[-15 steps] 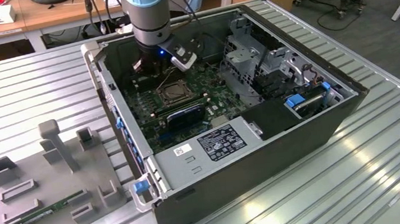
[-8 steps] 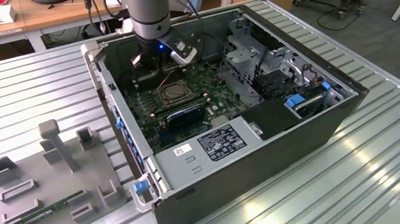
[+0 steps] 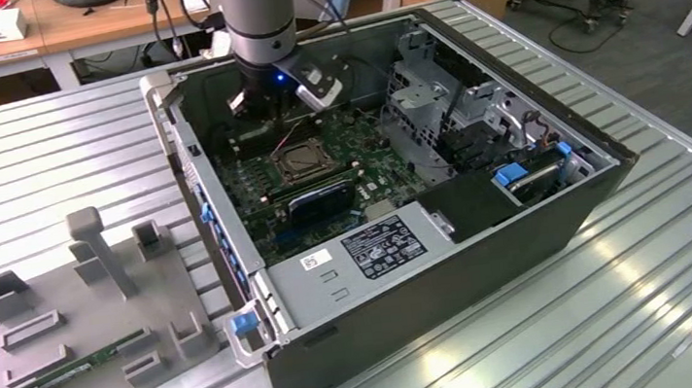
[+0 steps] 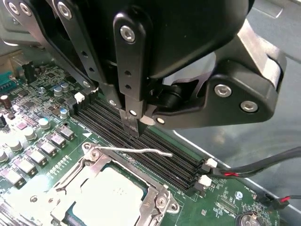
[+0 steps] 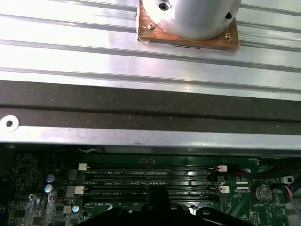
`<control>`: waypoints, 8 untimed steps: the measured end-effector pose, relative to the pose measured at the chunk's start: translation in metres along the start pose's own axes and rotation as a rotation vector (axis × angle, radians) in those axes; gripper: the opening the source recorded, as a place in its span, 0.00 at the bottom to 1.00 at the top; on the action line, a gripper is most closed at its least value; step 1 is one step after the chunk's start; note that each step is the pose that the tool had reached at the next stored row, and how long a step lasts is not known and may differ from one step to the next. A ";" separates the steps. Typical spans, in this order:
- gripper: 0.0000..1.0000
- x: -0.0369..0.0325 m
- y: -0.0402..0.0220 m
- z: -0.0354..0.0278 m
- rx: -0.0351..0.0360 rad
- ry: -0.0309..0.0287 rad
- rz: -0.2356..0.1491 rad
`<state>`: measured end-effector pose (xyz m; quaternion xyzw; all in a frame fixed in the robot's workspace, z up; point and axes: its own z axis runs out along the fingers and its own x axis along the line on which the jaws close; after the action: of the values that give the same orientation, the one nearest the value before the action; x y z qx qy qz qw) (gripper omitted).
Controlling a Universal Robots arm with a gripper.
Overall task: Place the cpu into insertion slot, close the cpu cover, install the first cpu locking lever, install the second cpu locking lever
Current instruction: 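Install the first cpu locking lever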
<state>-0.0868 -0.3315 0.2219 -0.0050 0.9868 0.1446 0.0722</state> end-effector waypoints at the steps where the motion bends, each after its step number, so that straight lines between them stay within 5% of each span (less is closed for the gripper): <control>1: 0.11 -0.0003 -0.0005 -0.0001 0.0005 0.0000 0.000; 8: 0.11 -0.0021 -0.0045 -0.0010 0.0016 -0.0003 0.001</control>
<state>-0.0847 -0.3361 0.2219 -0.0044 0.9869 0.1438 0.0723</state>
